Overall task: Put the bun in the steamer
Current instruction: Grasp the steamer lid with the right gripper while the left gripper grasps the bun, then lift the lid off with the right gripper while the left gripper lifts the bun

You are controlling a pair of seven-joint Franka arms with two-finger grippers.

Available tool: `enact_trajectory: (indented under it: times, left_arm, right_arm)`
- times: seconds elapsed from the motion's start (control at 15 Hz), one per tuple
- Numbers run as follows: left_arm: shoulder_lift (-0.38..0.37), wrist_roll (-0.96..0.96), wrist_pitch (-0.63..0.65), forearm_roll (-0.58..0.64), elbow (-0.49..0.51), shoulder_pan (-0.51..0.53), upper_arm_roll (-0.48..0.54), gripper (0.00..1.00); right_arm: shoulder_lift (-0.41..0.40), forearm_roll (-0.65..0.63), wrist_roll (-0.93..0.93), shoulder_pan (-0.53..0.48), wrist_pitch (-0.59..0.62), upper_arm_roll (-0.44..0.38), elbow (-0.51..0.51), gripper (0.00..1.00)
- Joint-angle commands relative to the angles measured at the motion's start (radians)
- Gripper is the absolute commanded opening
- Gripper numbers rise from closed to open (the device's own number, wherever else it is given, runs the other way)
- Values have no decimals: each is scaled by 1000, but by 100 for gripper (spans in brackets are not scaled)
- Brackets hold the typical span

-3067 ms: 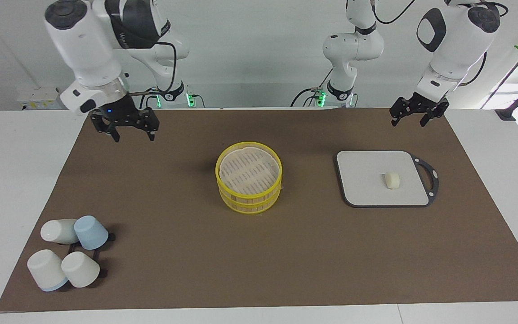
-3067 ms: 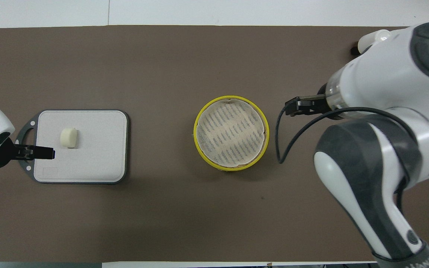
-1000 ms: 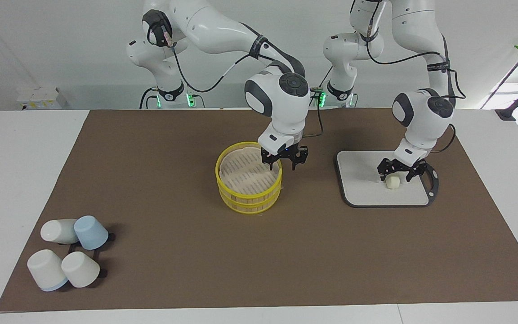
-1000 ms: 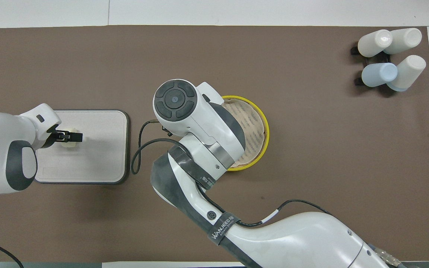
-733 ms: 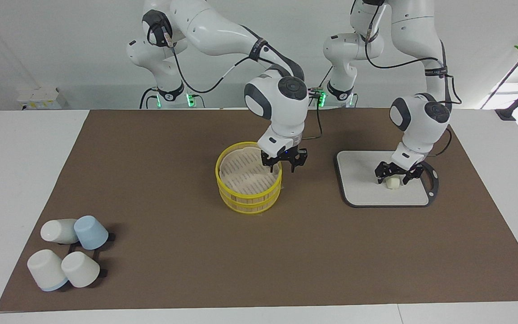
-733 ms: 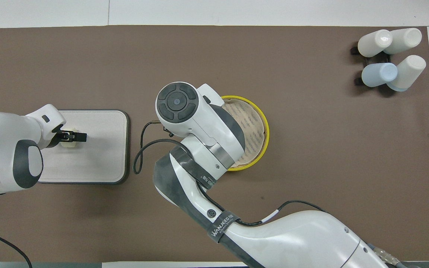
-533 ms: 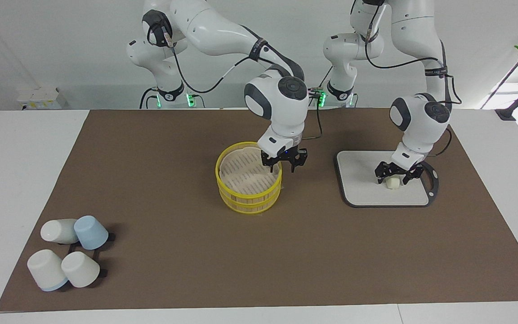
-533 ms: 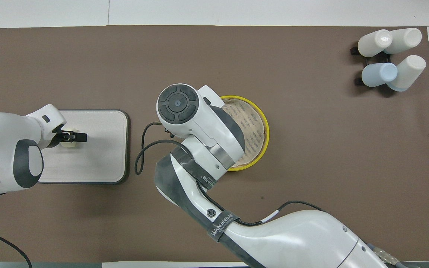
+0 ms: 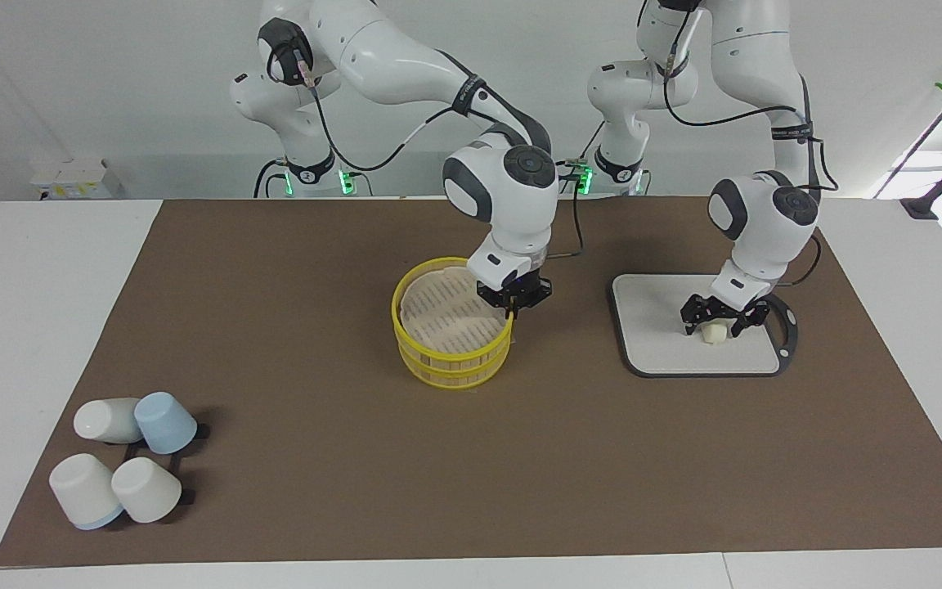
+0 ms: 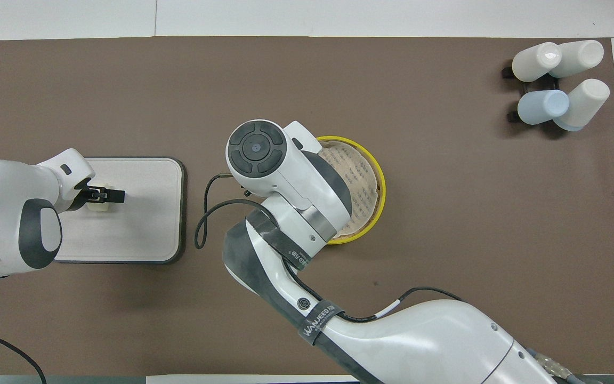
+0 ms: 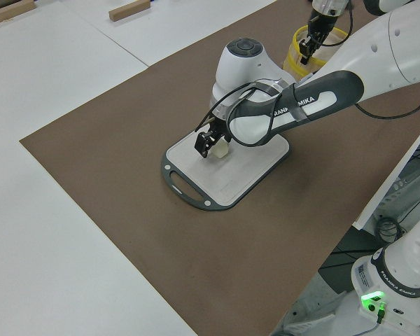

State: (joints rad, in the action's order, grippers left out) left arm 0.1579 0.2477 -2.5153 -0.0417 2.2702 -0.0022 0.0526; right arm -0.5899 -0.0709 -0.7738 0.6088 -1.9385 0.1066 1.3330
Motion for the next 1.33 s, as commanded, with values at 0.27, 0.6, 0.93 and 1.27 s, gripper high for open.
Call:
enact_trajectory:
  times: [0.27, 0.6, 0.93, 1.27]
  left_arm:
    - [-31, 33, 70, -26, -14, -2, 1, 77]
    - [-32, 33, 76, -27, -15, -2, 3, 48]
    - [-32, 31, 82, -27, -20, -4, 3, 32]
    - [-29, 22, 140, -29, -70, -4, 3, 32]
  right_arm:
    - [48, -21, 117, -139, 27, 10, -54, 0]
    - [87, -18, 246, -256, 20, 8, -54, 0]
    - [107, -17, 448, -372, 33, 10, -52, 0]
    - [108, -7, 476, -411, 62, 10, -46, 0]
